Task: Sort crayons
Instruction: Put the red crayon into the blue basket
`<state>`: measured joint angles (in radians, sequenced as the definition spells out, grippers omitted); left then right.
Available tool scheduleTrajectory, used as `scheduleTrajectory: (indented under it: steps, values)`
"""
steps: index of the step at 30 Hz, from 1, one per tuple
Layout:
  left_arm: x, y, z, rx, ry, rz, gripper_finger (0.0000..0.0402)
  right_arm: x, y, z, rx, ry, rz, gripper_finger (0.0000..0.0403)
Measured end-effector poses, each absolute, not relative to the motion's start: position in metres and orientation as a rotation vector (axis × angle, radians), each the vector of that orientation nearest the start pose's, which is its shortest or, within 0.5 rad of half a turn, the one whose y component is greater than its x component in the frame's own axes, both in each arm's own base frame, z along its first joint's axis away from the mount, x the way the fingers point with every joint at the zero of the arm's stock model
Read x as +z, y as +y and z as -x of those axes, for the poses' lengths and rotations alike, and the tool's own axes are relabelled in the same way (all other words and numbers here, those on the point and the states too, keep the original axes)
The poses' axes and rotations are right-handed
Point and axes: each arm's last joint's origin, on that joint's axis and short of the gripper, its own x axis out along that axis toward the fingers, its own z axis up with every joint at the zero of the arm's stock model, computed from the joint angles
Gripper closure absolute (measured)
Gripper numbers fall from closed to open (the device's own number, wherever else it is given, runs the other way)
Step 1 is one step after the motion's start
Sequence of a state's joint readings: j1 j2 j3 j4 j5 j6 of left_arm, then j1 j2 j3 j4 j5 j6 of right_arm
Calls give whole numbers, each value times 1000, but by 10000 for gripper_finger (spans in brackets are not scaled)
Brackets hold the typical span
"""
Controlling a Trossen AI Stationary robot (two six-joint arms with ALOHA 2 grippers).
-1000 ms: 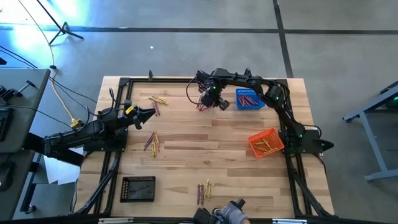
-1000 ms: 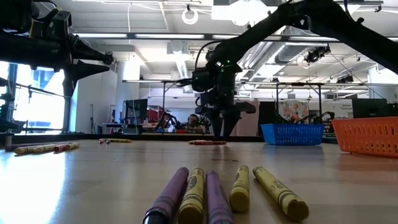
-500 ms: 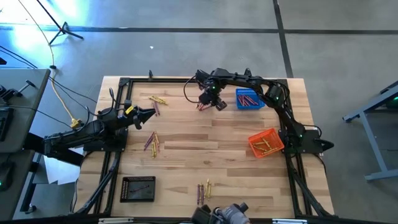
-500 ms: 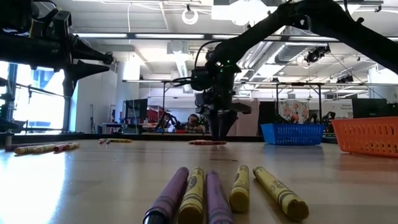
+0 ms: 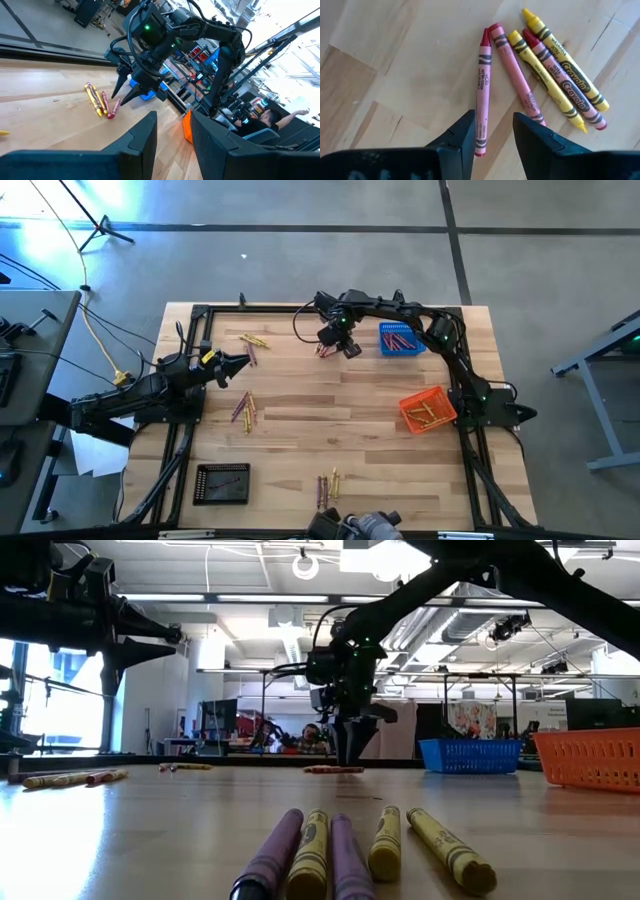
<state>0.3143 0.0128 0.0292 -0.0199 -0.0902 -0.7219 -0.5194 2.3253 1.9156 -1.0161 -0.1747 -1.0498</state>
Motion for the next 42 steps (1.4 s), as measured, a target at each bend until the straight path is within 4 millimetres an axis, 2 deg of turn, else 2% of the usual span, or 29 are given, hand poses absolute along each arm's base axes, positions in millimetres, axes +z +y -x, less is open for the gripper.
scheduleTrajectory:
  steps: [7,26,31,35,38,42]
  values:
    - [171,32,-91,388,-143,712,296,158,-231,-399,391,1325,315,286]
    - [171,32,-91,388,-143,712,296,157,-230,-398,357,1361,274,286]
    - [171,32,-91,388,-143,712,296,158,-230,-398,307,1364,202,286]
    - [171,32,-91,388,-143,712,296,157,-226,-392,338,1407,133,286]
    - [171,32,-91,388,-143,712,296,145,-223,-387,384,1479,54,286]
    - [171,32,-91,388,-142,712,296,128,-225,-387,403,1523,39,286]
